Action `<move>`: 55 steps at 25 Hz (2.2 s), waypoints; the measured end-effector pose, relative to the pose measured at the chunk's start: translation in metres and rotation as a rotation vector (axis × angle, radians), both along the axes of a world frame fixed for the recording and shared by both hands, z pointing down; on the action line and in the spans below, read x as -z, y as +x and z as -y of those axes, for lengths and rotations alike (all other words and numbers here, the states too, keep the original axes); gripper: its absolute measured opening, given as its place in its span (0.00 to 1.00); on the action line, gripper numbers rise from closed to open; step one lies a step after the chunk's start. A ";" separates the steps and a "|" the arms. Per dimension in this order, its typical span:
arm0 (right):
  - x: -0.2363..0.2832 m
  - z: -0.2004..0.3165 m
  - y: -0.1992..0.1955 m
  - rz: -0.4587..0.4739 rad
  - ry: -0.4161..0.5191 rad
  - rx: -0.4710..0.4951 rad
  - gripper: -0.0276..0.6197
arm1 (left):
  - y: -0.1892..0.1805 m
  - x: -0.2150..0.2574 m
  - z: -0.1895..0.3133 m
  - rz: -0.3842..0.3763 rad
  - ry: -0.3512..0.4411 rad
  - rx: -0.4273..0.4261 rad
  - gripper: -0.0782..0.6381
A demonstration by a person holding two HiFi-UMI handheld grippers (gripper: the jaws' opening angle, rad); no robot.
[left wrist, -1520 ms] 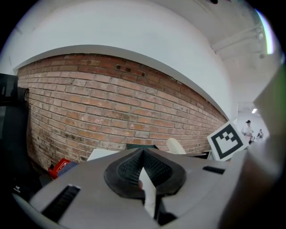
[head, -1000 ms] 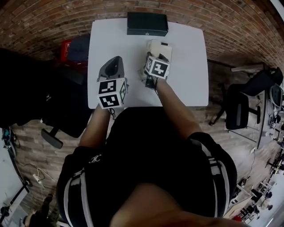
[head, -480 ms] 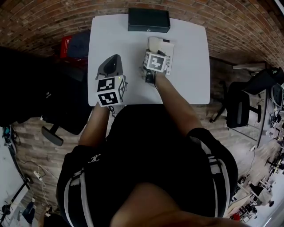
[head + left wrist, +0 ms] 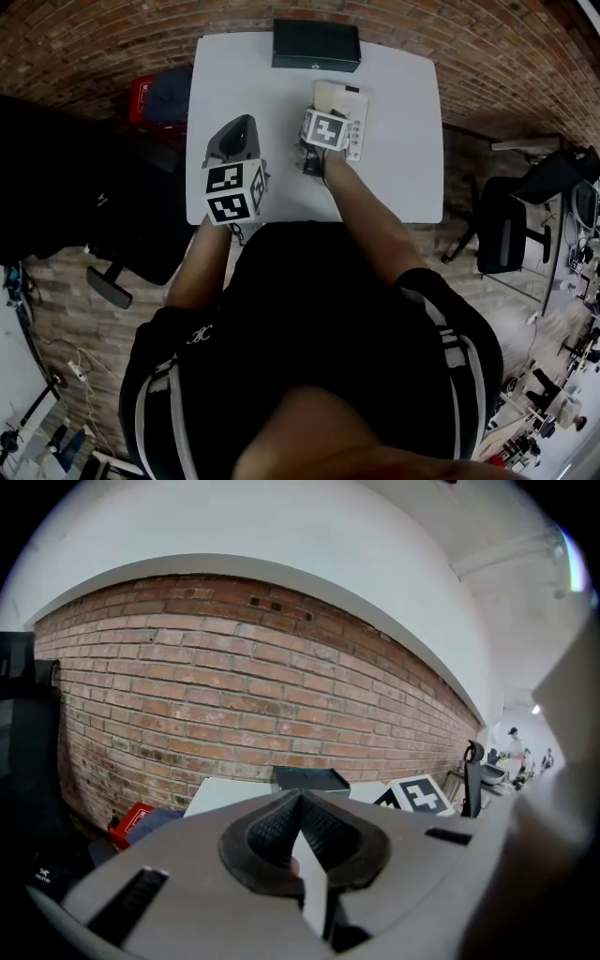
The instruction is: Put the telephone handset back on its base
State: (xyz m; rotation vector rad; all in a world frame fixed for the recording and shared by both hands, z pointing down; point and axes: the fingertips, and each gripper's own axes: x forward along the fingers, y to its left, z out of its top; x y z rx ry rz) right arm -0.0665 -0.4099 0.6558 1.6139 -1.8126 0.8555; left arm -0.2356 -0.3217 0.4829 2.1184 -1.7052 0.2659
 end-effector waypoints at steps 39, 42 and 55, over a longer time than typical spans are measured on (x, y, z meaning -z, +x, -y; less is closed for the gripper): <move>0.270 -0.053 0.071 0.132 0.840 0.062 0.04 | 0.096 0.054 0.016 -0.022 0.144 -0.198 0.10; 0.281 -0.065 0.086 0.095 0.875 0.037 0.04 | 0.105 0.064 0.019 -0.024 0.166 -0.218 0.10; 0.266 -0.082 0.105 0.082 0.850 0.014 0.04 | 0.123 0.058 0.012 -0.016 0.148 -0.260 0.10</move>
